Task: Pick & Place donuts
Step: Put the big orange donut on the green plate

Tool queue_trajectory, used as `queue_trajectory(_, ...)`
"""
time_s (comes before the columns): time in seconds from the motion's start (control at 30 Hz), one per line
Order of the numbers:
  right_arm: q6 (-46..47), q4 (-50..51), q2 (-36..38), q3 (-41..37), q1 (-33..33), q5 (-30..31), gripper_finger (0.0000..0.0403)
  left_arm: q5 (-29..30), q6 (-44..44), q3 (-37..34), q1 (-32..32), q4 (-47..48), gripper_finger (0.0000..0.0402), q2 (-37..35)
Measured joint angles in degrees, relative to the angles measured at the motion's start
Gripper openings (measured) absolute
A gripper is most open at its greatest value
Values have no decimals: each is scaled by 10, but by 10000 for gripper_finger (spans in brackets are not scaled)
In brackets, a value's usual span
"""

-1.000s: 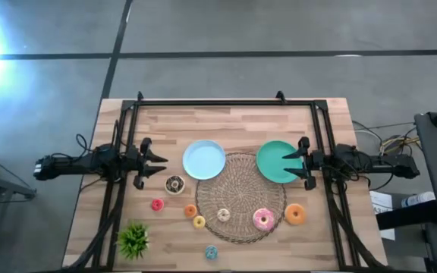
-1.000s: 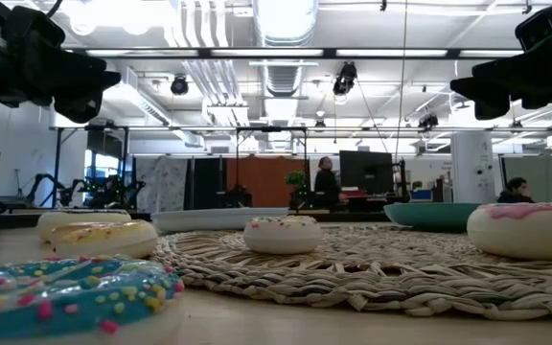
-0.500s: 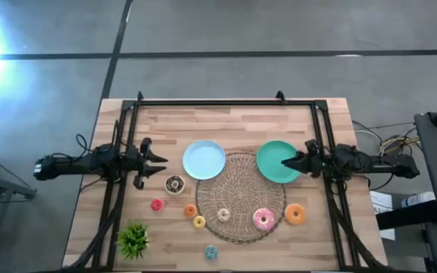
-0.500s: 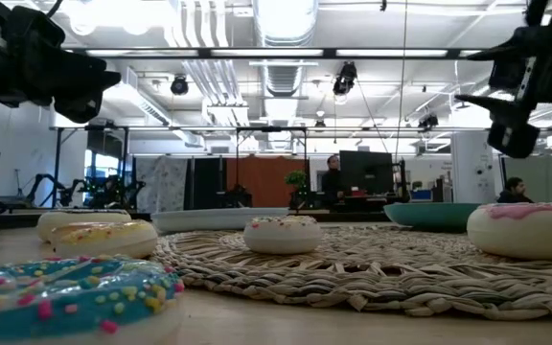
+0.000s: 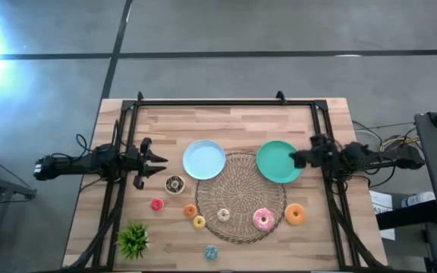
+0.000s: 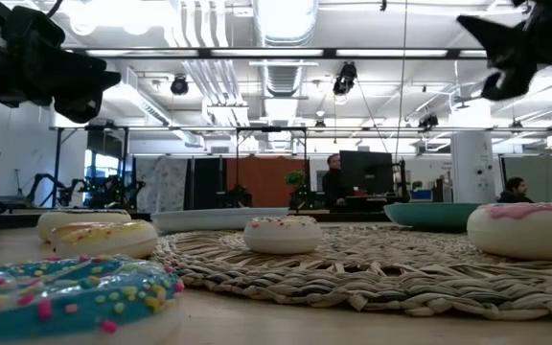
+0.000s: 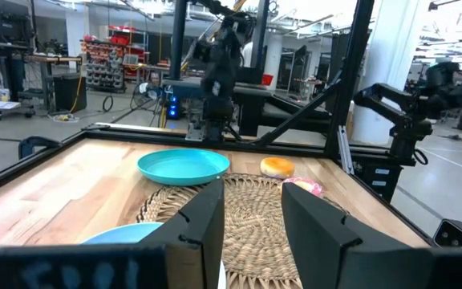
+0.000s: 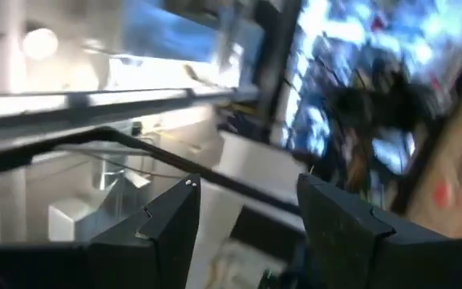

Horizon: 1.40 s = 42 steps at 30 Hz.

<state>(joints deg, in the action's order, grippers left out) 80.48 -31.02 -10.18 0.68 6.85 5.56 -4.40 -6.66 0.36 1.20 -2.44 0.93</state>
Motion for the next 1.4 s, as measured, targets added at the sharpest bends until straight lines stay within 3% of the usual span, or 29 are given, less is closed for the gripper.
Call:
queue_trajectory(0.13,53,195,-87,59,62,-2,201,0,0,0,0,0,101,0)
queue_trajectory(0.3,65,535,-220,227,153,-25,201,0,0,0,0,0,101,0)
queue_trajectory(0.4,54,709,-309,332,201,-26,201,0,0,0,0,0,101,0)
queue_trajectory(0.5,3,811,-397,414,245,-28,201,0,0,0,0,0,101,0)
queue_trajectory(0.63,-140,827,-515,463,300,-40,201,0,0,0,0,0,101,0)
queue_trajectory(0.7,-201,832,-572,478,312,-84,201,0,0,0,0,0,101,0)
queue_trajectory(0.77,-242,848,-629,493,315,-135,201,0,0,0,0,0,101,0)
queue_trajectory(0.87,-278,861,-690,517,327,-134,201,0,0,0,0,0,101,0)
queue_trajectory(1.13,-384,838,-755,564,352,-113,201,0,0,0,0,0,101,0)
queue_trajectory(1.4,-353,795,-794,545,368,-89,201,0,0,0,0,0,101,0)
